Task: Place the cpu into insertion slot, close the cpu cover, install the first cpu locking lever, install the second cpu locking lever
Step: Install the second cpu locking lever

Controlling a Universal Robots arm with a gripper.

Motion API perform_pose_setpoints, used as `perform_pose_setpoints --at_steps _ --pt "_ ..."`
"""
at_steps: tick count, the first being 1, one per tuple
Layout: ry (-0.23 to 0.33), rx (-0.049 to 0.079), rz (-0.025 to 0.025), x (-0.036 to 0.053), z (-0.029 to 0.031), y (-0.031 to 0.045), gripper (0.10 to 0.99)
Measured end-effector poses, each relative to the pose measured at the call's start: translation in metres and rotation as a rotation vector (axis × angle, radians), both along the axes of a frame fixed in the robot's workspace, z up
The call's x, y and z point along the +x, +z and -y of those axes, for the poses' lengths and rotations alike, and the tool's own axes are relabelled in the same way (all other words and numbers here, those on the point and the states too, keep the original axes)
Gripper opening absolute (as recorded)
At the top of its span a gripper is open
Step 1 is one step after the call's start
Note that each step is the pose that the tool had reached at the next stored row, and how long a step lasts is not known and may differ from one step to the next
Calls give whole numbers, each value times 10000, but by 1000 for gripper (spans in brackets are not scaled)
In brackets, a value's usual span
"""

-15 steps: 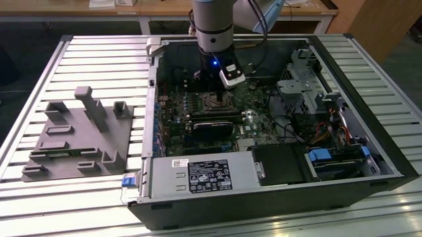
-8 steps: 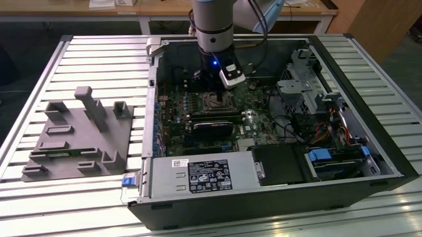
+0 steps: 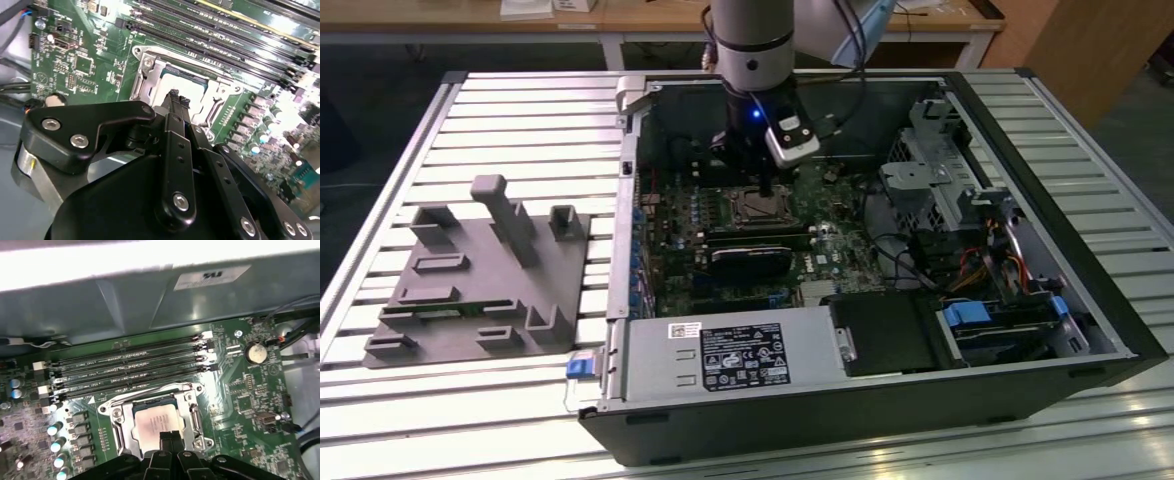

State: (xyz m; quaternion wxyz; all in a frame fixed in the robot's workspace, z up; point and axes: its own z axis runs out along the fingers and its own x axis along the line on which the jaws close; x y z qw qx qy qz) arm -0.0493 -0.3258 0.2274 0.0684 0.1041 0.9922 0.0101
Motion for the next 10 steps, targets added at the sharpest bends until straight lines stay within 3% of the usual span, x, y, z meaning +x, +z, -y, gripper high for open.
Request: perform_pose_setpoints --at_steps 7,10 --pt "1 0 0 0 0 202 106" --pt "1 2 1 0 0 220 106"
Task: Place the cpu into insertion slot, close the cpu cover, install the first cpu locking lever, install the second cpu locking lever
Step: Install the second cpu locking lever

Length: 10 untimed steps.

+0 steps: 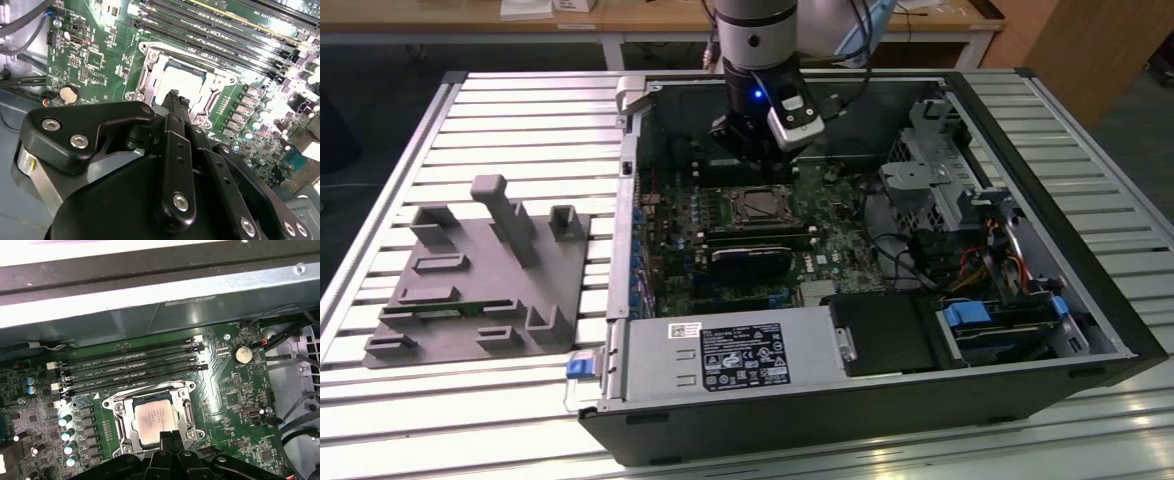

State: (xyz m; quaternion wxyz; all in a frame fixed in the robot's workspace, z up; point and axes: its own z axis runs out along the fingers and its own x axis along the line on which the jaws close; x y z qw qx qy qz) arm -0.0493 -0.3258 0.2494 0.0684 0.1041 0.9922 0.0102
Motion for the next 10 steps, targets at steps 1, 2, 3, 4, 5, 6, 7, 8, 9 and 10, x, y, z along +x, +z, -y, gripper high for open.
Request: perform_pose_setpoints --at_steps 1,2,3,4,5,6,7,8,9,10 --pt "0 0 0 0 0 0 106" --pt "0 0 0 0 0 0 106" --pt "0 -1 0 0 0 1 106" --pt "0 -1 -1 0 0 1 106" --pt "1 -2 -9 1 3 2 106" --pt "1 -5 -26 5 8 3 106" --pt "-1 -4 -39 8 13 2 106" --pt "0 -2 -52 12 18 1 106" --pt "0 -2 -69 15 26 1 106" --pt "0 -2 -84 19 35 0 106"
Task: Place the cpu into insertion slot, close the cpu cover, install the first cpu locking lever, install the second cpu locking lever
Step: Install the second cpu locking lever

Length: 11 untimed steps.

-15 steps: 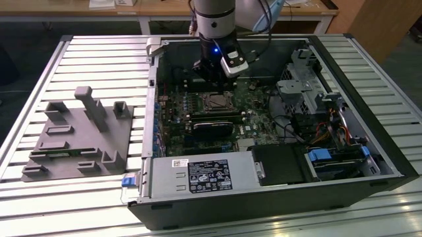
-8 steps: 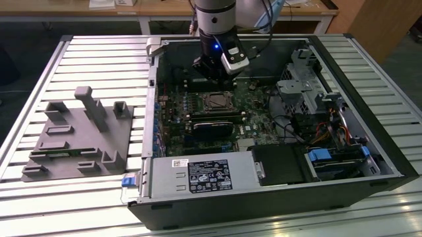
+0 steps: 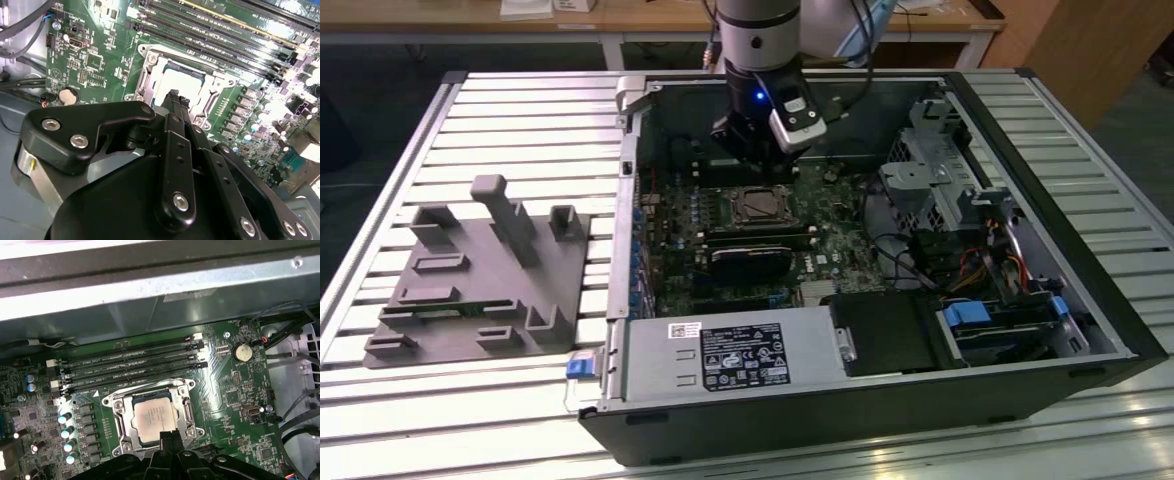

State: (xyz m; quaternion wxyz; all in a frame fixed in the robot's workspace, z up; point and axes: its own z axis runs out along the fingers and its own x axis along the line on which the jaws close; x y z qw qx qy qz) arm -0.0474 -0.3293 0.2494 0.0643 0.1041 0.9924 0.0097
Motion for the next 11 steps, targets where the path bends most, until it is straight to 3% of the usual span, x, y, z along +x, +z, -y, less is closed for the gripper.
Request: perform_pose_setpoints --at_steps 3,7,11 --pt "-1 1 -75 14 52 -3 106" --pt "-1 1 -230 32 145 -12 106" --pt "0 0 -457 44 236 -27 106"
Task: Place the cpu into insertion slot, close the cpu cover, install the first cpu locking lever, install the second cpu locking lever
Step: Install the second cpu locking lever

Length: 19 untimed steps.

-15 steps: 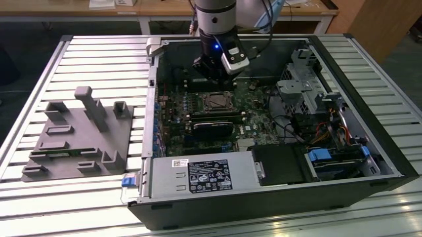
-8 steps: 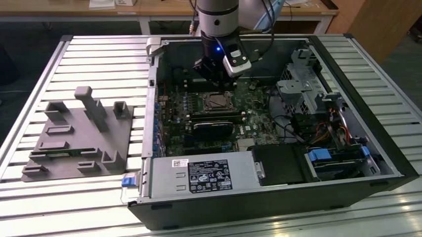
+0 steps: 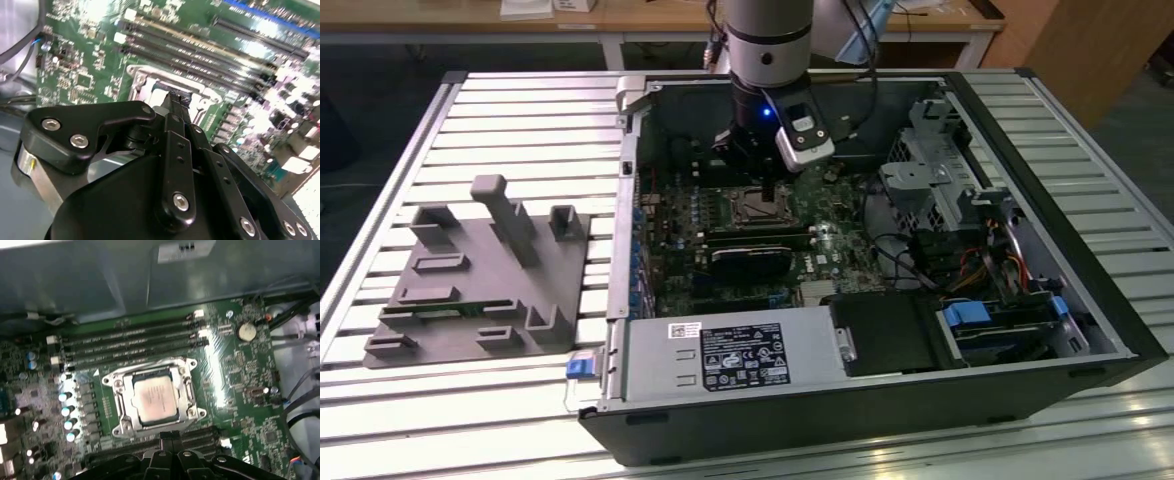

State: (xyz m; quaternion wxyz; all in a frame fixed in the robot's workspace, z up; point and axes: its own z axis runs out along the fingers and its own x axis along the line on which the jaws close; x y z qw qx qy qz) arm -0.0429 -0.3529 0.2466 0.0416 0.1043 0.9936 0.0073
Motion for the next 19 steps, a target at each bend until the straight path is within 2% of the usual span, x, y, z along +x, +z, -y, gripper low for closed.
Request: perform_pose_setpoints --at_steps 2,3,9,19 --pt "-1 0 -115 1 42 -11 106" --pt "0 0 -147 1 60 -16 106" --pt "17 1 -162 1 132 -43 106" --pt "24 -1 -172 -20 161 -57 106"
